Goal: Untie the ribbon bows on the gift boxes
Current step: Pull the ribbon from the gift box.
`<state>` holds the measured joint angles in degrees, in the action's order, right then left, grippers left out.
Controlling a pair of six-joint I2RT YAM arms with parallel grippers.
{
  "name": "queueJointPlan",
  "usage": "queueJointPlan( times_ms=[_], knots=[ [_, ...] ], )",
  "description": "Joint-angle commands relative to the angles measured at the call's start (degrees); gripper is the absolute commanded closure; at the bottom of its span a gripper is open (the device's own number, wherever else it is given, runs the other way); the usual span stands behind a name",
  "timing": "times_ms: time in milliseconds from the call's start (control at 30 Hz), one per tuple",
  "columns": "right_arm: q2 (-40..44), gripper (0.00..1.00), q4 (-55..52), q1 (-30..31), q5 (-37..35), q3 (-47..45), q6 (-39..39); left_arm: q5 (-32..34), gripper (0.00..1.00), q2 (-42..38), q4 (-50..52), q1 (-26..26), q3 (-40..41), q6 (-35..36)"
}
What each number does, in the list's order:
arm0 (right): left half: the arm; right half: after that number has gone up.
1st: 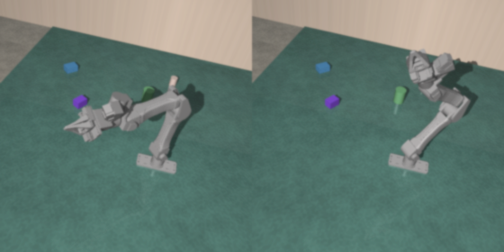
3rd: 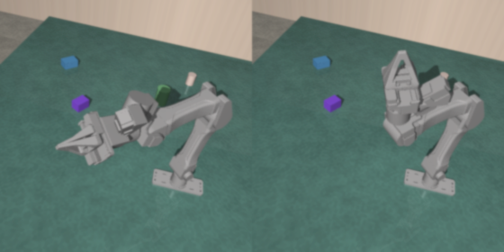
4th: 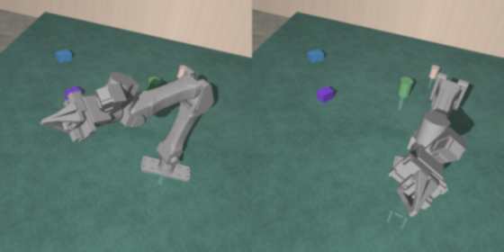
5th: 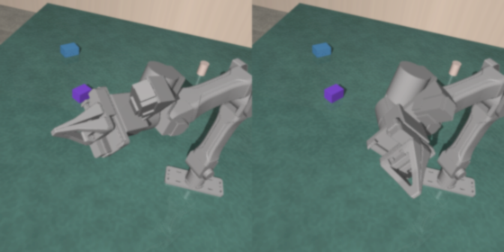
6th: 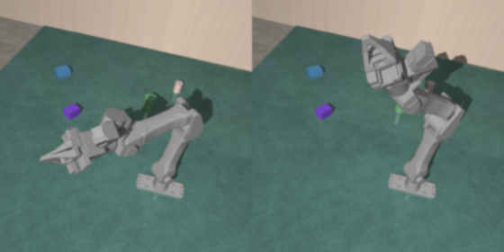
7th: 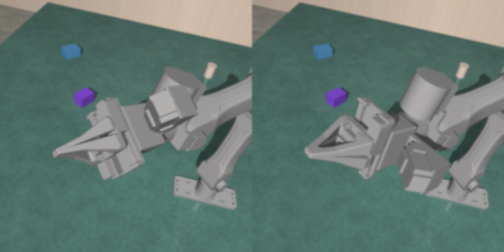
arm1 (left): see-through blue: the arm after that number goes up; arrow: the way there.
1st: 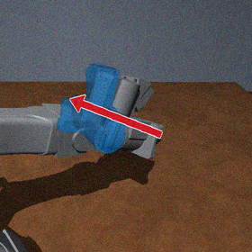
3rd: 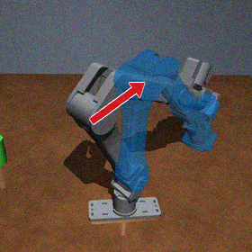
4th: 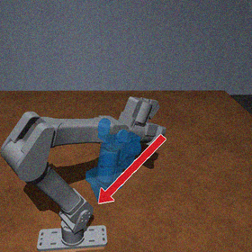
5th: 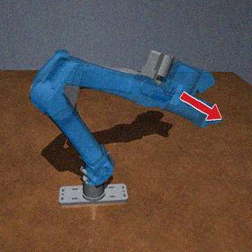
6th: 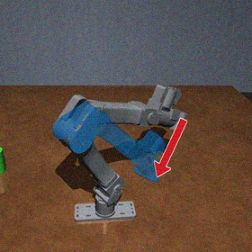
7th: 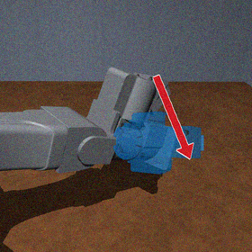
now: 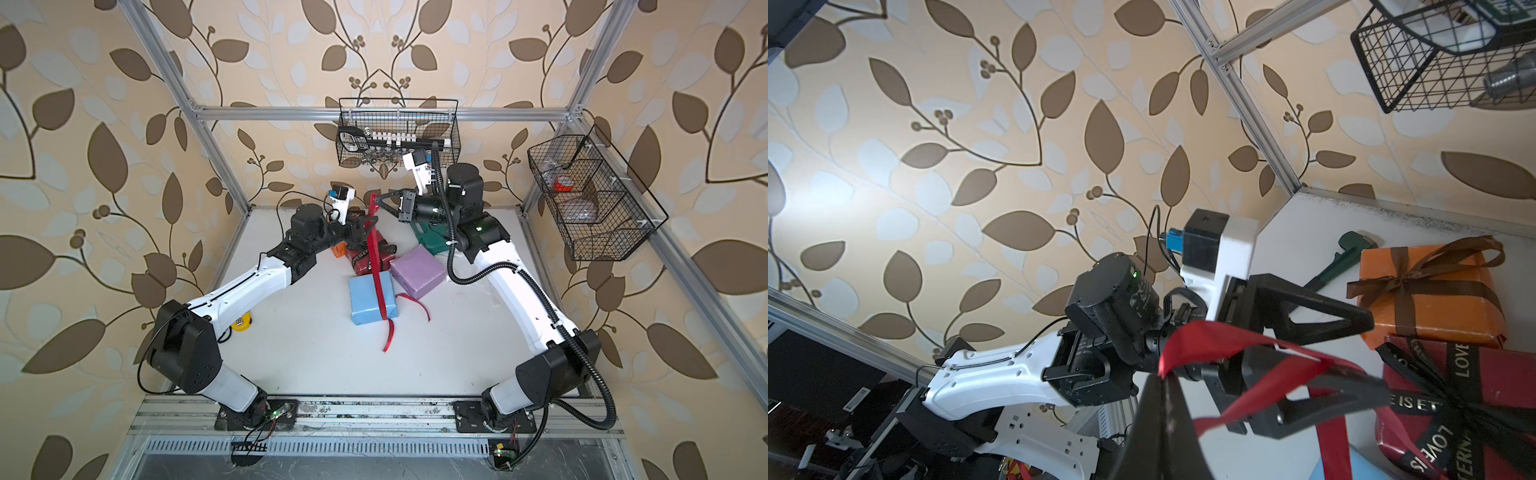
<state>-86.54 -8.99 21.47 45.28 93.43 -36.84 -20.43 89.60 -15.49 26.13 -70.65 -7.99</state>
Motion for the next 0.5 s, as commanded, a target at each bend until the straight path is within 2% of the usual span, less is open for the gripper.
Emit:
queueJointPlan(
  times_ms=[0, 200, 400, 433, 467],
  knots=[
    [1.29, 1.00, 0.29, -0.49, 1.18, -0.04, 0.53, -7.04, 1.00, -0.46, -1.89, 0.26, -1.91, -0.29],
    [1.57, 1.00, 0.25, -2.05, 1.00, -1.40, 0.33, -10.38, 1.00, -2.77, -1.63, 0.23, -0.54, -1.32],
    [3.37, 1.00, 2.01, -3.63, 0.52, -5.81, -0.72, -10.07, 1.00, -6.23, 0.49, 0.15, 1.56, -2.09],
    [3.78, 0.93, 1.96, -3.71, 0.68, -6.72, -0.33, -10.07, 1.00, -6.58, 0.83, 0.15, 1.57, -2.61],
    [4.16, 0.75, 1.66, -3.79, 0.85, -7.46, 0.15, -10.27, 1.00, -6.58, 1.06, 0.15, 1.51, -3.25]
  ],
)
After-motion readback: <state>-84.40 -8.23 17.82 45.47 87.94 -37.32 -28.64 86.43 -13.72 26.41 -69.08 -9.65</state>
